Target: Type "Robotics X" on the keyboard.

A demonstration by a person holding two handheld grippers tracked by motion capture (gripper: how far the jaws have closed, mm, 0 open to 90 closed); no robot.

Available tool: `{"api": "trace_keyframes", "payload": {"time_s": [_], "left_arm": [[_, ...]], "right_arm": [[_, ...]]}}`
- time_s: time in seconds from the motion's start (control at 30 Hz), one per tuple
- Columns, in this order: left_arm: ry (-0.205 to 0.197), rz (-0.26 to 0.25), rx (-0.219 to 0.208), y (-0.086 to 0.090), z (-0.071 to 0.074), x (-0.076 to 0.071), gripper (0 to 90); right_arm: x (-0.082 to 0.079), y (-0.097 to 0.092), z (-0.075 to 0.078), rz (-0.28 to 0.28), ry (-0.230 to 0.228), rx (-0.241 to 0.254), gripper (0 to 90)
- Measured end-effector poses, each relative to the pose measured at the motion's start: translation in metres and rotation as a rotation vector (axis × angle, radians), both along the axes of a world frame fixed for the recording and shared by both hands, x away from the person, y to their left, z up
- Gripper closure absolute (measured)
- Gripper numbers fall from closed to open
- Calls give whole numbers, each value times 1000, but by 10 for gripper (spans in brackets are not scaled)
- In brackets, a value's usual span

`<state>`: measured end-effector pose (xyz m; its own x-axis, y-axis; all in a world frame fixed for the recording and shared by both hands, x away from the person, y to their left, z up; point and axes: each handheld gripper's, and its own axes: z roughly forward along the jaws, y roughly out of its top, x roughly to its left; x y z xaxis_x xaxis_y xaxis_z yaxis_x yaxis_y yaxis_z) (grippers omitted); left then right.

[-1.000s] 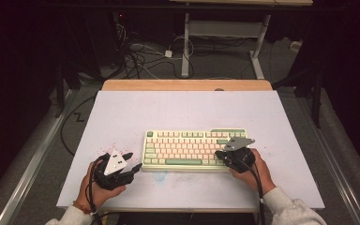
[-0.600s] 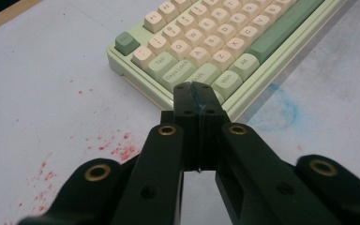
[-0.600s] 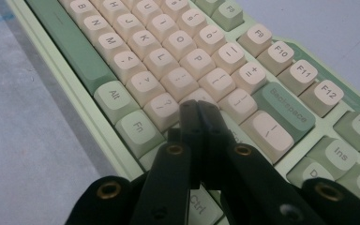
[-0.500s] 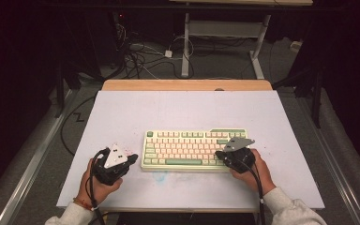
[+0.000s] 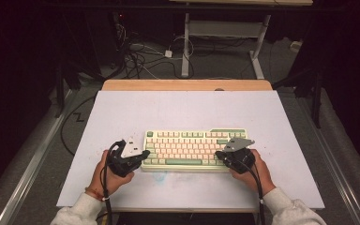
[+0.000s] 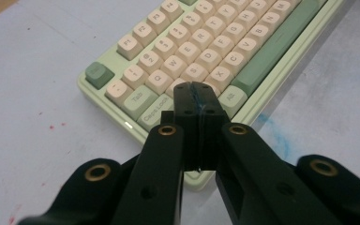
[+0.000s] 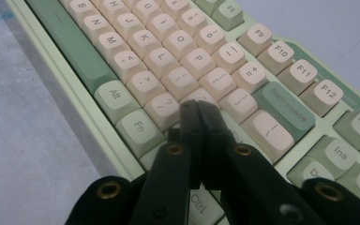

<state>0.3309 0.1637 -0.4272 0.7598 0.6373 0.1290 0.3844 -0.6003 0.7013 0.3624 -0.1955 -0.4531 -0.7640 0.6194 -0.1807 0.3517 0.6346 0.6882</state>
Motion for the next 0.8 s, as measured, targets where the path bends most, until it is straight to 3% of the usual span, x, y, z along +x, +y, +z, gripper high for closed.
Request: {"api": "trace_keyframes", "payload": {"time_s": [0.37, 0.8], "left_arm": [[38, -63, 53, -33, -6, 20, 867], [56, -92, 79, -52, -13, 31, 866]], "right_arm": [[-1, 0, 0, -1, -6, -2, 900], [-1, 0, 0, -2, -6, -3, 900]]}}
